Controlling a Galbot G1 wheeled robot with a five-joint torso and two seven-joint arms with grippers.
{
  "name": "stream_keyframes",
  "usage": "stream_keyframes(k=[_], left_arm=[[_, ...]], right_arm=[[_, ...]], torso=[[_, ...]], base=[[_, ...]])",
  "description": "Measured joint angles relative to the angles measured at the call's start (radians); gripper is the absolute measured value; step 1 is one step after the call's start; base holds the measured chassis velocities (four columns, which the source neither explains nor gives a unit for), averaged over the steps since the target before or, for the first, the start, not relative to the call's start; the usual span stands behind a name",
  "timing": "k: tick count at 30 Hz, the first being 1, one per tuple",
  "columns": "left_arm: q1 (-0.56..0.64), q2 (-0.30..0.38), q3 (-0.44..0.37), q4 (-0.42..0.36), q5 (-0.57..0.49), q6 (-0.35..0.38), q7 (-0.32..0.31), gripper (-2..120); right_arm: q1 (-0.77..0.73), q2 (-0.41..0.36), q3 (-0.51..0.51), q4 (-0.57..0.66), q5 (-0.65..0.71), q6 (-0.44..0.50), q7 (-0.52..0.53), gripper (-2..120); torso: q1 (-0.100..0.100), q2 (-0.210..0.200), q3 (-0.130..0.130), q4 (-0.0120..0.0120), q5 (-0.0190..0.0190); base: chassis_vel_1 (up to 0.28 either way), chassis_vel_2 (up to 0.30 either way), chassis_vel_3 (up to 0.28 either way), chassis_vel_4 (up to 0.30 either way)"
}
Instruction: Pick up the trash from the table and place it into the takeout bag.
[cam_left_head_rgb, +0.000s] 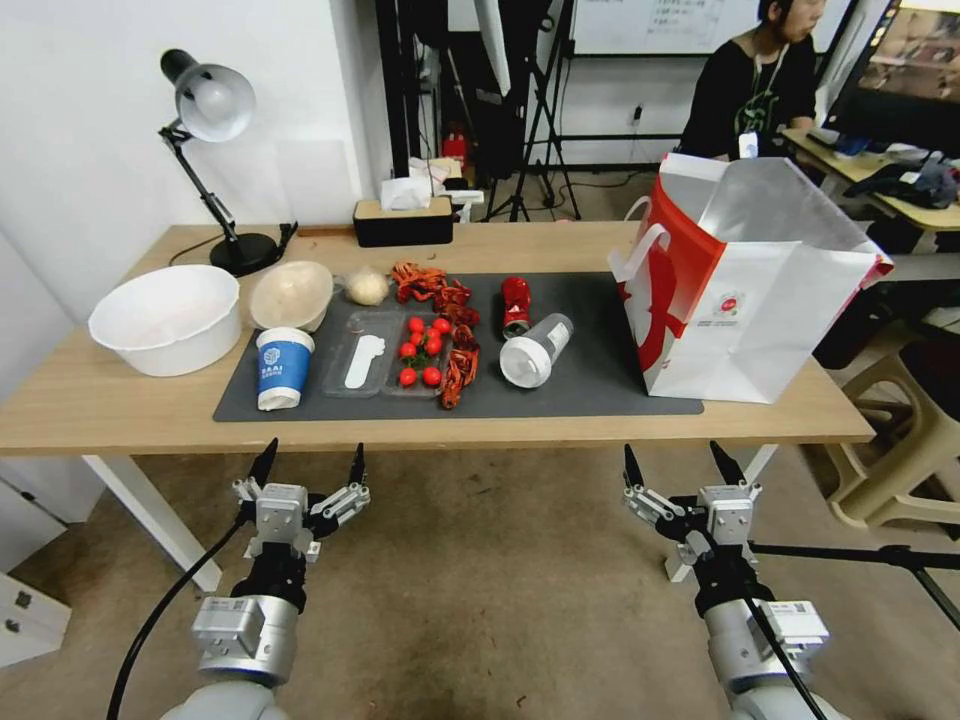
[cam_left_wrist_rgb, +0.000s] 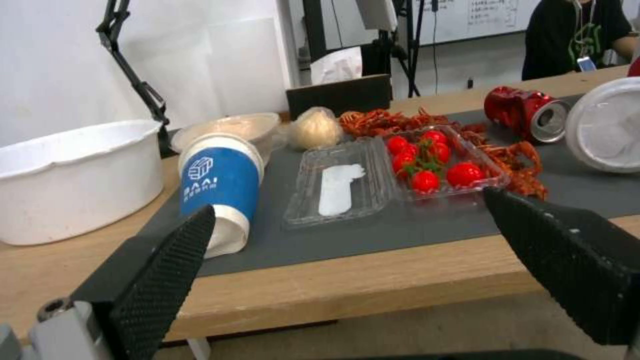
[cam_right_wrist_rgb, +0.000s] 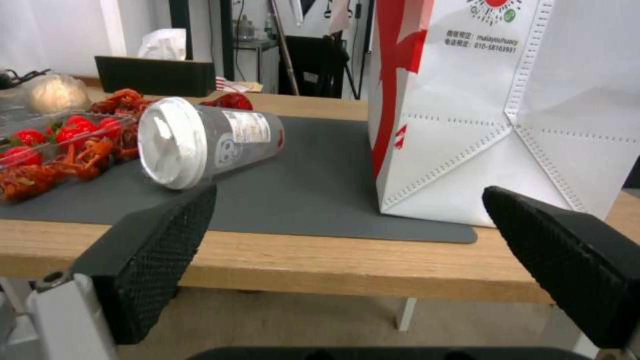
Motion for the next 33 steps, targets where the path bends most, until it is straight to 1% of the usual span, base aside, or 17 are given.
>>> stream_keyframes(k=[27,33], left_arm=[[0.000,0.000,0.000,0.000,0.000,0.000,0.000,100],[-0.017,-0.004,-0.013,0.000,-0.010,0.034,-0.001,100]], right_arm=[[0.000,0.000,0.000,0.000,0.000,0.000,0.000,100],[0.018,0.000,0.003,0.000,0.013,-0.029,0.007,100]], torso=[[0.000,0.000,0.000,0.0000,0.0000],[0.000,0.000,0.000,0.0000,0.0000]], base=[[0.000,0.000,0.000,0.000],[0.000,0.000,0.000,0.000]])
